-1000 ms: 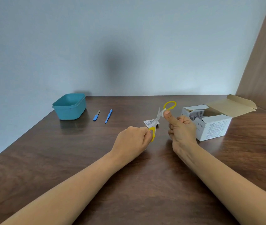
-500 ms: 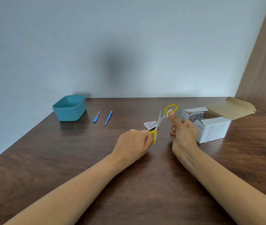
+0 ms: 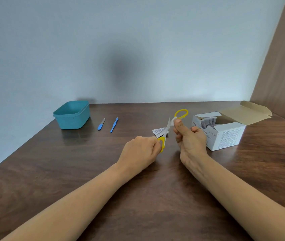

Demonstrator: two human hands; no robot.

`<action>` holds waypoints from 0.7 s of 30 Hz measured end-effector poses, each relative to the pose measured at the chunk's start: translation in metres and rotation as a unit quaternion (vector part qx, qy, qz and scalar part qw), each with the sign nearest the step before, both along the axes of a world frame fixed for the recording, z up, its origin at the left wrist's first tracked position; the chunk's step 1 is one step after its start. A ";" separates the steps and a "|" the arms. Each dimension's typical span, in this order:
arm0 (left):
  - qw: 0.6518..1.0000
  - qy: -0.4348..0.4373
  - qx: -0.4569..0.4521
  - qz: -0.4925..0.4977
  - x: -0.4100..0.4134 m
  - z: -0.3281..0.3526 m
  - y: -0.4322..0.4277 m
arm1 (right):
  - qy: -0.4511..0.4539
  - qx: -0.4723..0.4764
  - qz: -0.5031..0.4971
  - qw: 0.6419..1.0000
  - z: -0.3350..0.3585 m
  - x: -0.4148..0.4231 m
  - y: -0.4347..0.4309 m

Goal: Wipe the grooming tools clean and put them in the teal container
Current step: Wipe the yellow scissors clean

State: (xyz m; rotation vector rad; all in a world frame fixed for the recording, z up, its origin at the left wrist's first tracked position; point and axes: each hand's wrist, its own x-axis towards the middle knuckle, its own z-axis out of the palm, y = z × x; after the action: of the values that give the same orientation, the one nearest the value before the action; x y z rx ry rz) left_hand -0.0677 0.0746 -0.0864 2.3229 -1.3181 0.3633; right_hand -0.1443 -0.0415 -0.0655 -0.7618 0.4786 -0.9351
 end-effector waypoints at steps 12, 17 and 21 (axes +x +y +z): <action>1.000 0.005 0.010 0.010 0.001 0.002 0.004 | -0.042 -0.061 0.017 0.997 0.000 0.001 0.001; 1.000 0.011 0.009 0.001 -0.001 0.004 0.003 | -0.058 -0.032 -0.007 0.998 0.005 -0.001 -0.004; 1.000 0.017 0.009 -0.003 -0.002 0.005 0.004 | -0.071 -0.039 -0.005 0.997 0.008 -0.002 -0.007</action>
State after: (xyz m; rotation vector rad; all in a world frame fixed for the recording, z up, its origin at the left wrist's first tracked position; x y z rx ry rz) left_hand -0.0695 0.0784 -0.0809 2.3287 -1.3171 0.3098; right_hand -0.1466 -0.0487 -0.0575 -0.7588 0.3238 -1.0147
